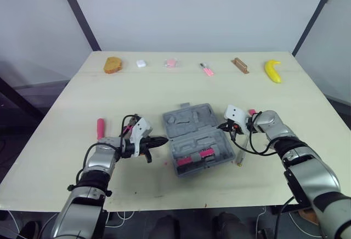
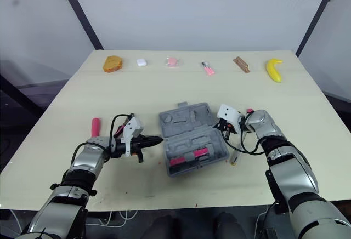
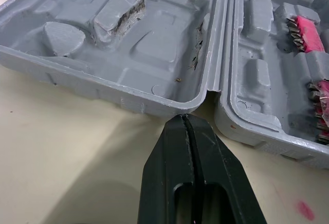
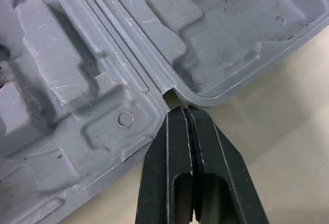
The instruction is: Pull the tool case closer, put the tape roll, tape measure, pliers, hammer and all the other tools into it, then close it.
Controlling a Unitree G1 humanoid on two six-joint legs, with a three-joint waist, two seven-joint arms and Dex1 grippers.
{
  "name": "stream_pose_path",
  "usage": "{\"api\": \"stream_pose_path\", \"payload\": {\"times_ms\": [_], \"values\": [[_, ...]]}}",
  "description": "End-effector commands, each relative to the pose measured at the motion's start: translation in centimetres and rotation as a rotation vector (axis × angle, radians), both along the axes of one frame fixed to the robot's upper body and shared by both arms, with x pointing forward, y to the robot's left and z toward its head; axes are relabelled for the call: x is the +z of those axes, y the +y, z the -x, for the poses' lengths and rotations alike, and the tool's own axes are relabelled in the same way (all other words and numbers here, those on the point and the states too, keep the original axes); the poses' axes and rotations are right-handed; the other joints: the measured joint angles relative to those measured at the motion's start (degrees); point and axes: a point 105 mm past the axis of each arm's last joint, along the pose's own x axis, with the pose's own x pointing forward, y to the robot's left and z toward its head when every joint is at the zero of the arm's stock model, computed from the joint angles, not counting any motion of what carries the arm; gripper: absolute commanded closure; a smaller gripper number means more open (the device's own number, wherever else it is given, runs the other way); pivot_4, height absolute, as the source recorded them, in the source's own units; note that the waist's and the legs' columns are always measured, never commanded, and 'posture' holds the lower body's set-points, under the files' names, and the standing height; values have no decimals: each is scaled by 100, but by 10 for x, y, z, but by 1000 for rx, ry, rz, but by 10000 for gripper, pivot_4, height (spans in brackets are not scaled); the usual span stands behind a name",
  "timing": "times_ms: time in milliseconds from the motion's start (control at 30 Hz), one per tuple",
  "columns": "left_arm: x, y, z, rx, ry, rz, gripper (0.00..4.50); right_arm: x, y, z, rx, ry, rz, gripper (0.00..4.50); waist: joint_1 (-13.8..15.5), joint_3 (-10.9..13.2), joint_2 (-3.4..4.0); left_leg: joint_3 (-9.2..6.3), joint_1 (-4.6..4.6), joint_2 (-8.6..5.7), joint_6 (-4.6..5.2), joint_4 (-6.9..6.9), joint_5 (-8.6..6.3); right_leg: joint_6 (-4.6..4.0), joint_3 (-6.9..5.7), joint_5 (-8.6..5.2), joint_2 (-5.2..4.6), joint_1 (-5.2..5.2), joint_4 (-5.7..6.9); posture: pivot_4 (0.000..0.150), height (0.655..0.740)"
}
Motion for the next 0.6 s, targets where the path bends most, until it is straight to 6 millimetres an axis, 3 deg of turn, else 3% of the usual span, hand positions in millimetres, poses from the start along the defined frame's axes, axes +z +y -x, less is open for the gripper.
{"api": "stream_pose_path", "payload": {"times_ms": [33, 600], "values": [[5, -10, -2, -38, -13, 16, 45000, 9, 13, 1, 50, -35, -40, 44912, 0, 0, 0, 0, 0, 0, 0, 0, 0, 0, 0, 0, 0, 0, 0, 1500, 7400], [3, -16, 4, -95, 25, 16, 45000, 6, 16, 12, 108, 1, -58, 44912, 0, 0, 0, 0, 0, 0, 0, -1, 0, 0, 0, 0, 1, 0, -2, 1500, 7400]]}}
